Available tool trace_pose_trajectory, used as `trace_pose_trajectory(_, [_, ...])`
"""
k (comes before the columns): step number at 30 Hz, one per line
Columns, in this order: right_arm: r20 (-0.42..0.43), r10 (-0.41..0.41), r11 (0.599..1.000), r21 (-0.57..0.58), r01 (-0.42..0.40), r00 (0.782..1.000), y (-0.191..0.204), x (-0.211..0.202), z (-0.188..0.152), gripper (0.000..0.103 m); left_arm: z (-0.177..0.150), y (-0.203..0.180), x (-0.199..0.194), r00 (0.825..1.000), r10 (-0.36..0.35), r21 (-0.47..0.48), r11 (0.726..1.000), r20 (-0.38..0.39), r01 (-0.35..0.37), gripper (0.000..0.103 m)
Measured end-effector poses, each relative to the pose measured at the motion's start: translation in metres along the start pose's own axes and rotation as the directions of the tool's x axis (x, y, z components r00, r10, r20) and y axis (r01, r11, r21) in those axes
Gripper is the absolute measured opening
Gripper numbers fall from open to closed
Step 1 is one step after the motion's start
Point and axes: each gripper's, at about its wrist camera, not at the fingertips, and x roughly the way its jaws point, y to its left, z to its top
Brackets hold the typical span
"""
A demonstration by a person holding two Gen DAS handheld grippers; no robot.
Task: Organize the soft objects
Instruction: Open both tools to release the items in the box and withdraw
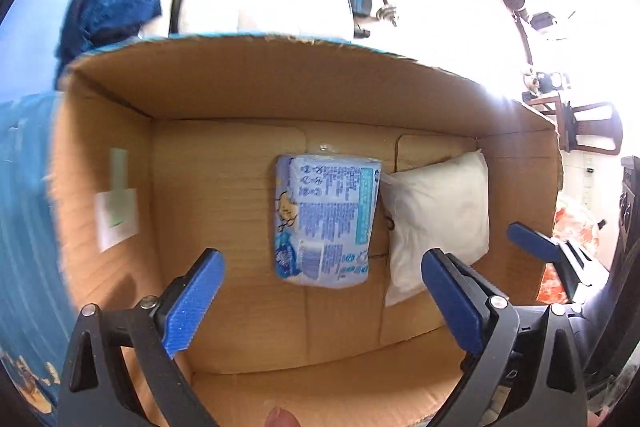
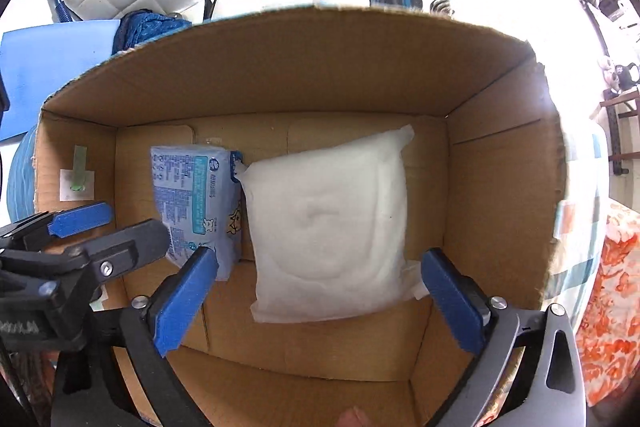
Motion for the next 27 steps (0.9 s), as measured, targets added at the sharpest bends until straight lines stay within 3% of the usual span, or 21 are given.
trace_pose_trajectory(6, [0.043,-0.046,0.999,-0.01,0.046,0.998,0.009,-0.023,-0.027,0.103,-0.034,-0.006,-0.029,0.991,0.087,0.031,0.995,0.1,-0.09,0.103])
trace_pose_trajectory(10, [0.063,-0.031,1.0,0.001,0.031,0.998,0.012,-0.039,-0.056,0.103,-0.06,-0.018,-0.05,0.966,0.176,0.049,0.981,0.192,-0.189,0.103])
trace_pose_trajectory(17, [0.145,-0.033,0.999,-0.02,0.036,0.989,0.023,-0.079,-0.105,0.103,-0.104,-0.008,-0.082,0.938,0.185,0.024,0.979,0.293,-0.201,0.103])
trace_pose_trajectory(27, [0.243,-0.017,0.999,-0.039,0.028,0.97,0.029,-0.13,-0.163,0.103,-0.165,-0.042,-0.127,0.866,0.236,0.035,0.959,0.441,-0.28,0.102])
